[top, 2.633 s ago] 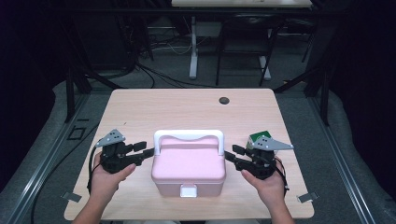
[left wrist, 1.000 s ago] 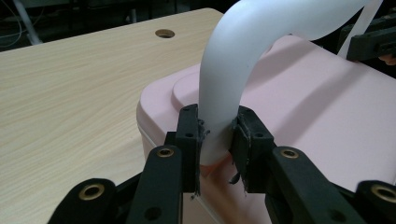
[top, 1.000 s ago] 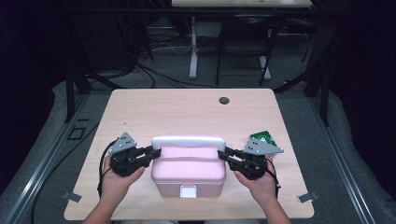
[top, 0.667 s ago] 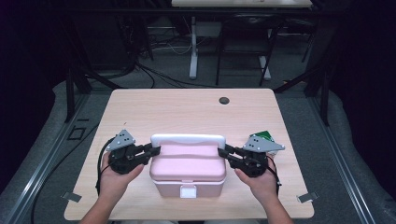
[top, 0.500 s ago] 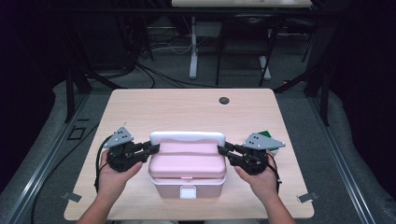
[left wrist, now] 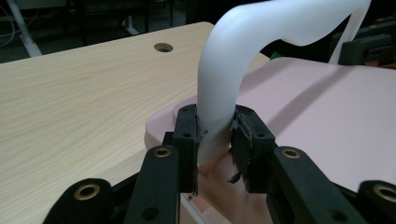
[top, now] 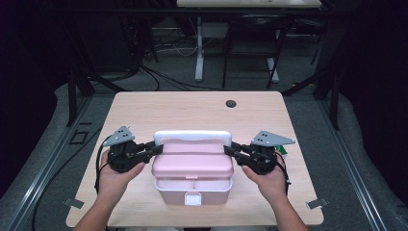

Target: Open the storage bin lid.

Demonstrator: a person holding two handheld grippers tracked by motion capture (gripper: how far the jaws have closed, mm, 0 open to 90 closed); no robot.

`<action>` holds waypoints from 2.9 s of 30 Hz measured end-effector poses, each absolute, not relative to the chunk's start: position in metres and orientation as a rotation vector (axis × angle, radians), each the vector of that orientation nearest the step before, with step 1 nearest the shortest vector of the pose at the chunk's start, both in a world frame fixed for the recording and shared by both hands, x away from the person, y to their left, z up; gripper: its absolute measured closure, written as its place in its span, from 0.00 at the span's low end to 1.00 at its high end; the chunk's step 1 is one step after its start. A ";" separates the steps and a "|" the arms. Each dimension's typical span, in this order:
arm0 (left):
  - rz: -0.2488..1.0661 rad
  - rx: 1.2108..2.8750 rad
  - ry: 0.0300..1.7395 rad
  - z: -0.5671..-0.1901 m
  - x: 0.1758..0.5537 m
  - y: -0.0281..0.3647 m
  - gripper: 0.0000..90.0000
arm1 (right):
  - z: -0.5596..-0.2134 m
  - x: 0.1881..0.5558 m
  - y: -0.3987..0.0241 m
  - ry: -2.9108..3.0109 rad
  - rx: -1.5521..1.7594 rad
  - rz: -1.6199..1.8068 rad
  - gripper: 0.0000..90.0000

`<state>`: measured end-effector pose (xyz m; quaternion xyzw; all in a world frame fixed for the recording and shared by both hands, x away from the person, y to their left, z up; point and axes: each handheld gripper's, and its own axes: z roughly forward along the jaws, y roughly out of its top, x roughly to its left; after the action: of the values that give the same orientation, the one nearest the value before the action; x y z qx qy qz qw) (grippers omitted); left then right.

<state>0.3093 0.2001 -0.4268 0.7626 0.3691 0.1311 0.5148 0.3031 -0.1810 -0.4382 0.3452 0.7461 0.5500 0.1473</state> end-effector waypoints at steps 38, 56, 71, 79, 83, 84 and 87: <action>0.207 1.912 0.834 -0.466 0.270 0.210 1.00 | -0.435 0.306 -0.181 2.143 1.033 1.586 0.83; 0.201 1.913 0.781 -0.454 0.269 0.192 1.00 | -0.435 0.307 -0.182 2.141 1.049 1.596 0.83; 0.215 1.902 0.778 -0.442 0.271 0.191 1.00 | -0.434 0.307 -0.194 2.067 1.090 1.638 0.76; 0.229 1.898 0.770 -0.434 0.275 0.190 1.00 | -0.432 0.302 -0.202 2.039 1.096 1.632 0.77; 0.236 1.895 0.771 -0.429 0.277 0.190 1.00 | -0.435 0.298 -0.206 2.018 1.112 1.637 0.80; 0.237 1.895 0.768 -0.428 0.278 0.190 1.00 | -0.435 0.297 -0.208 2.021 1.115 1.628 0.81; 0.237 1.885 0.772 -0.424 0.281 0.190 1.00 | -0.439 0.293 -0.213 2.019 1.127 1.630 0.82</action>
<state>0.2815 0.1899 -0.4239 0.7860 0.3216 0.0988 0.5187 0.2929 -0.2127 -0.4388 0.3936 0.7051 0.5690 0.1555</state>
